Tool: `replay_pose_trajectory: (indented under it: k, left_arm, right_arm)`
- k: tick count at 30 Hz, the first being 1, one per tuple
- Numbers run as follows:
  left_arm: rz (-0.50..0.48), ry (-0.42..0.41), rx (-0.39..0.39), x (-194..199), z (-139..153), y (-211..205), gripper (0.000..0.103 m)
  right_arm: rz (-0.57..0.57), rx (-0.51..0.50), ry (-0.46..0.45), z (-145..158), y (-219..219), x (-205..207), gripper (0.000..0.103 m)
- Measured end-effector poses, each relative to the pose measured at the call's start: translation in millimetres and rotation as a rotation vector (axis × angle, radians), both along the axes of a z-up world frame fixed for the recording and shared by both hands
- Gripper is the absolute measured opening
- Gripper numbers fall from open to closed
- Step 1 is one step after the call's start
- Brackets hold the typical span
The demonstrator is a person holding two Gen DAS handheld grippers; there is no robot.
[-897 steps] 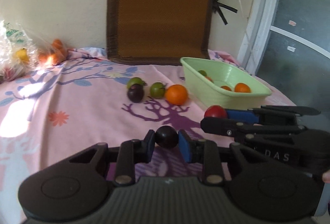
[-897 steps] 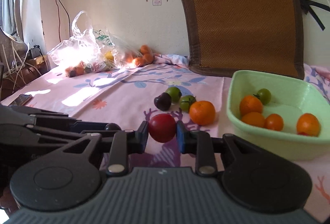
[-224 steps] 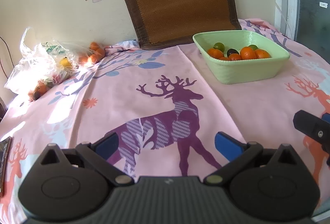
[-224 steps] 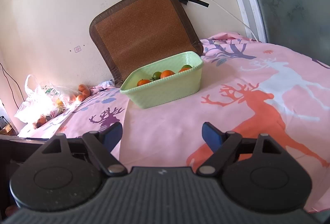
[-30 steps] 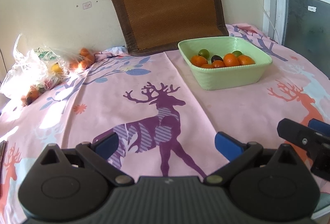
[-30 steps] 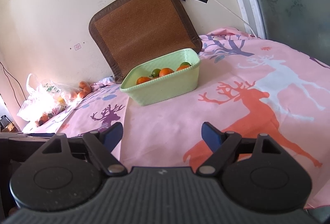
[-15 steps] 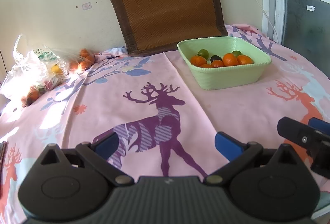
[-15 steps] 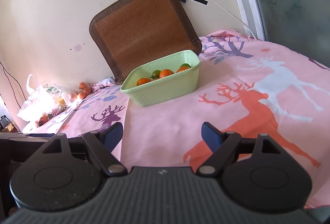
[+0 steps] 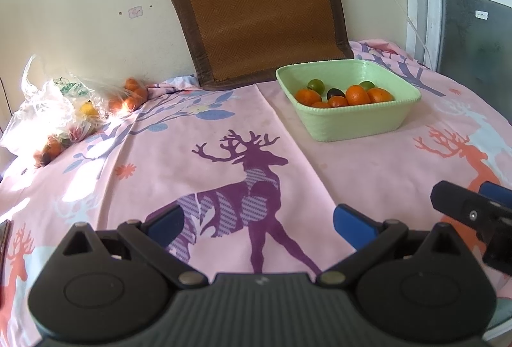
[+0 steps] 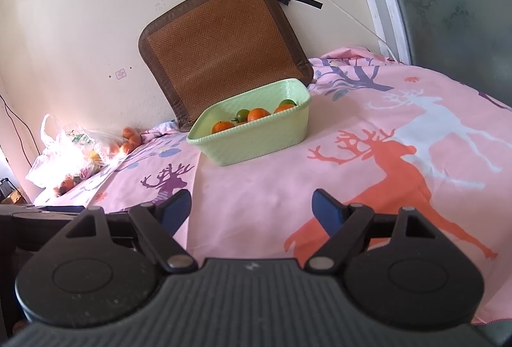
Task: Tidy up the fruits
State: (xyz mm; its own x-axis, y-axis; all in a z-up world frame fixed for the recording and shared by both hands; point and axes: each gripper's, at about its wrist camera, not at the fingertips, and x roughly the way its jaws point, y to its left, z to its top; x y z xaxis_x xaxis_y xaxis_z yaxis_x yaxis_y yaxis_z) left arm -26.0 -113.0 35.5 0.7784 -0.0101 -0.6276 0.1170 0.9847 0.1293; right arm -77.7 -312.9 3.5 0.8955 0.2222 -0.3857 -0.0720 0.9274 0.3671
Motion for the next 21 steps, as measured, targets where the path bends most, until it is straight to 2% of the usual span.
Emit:
replay_pose_trajectory:
  k: [21]
  left_arm:
    - [0.009, -0.028, 0.0, -3.3, 2.6, 3.0, 0.103]
  right_arm:
    - [-0.006, -0.004, -0.006, 0.5, 0.5, 0.8, 0.084]
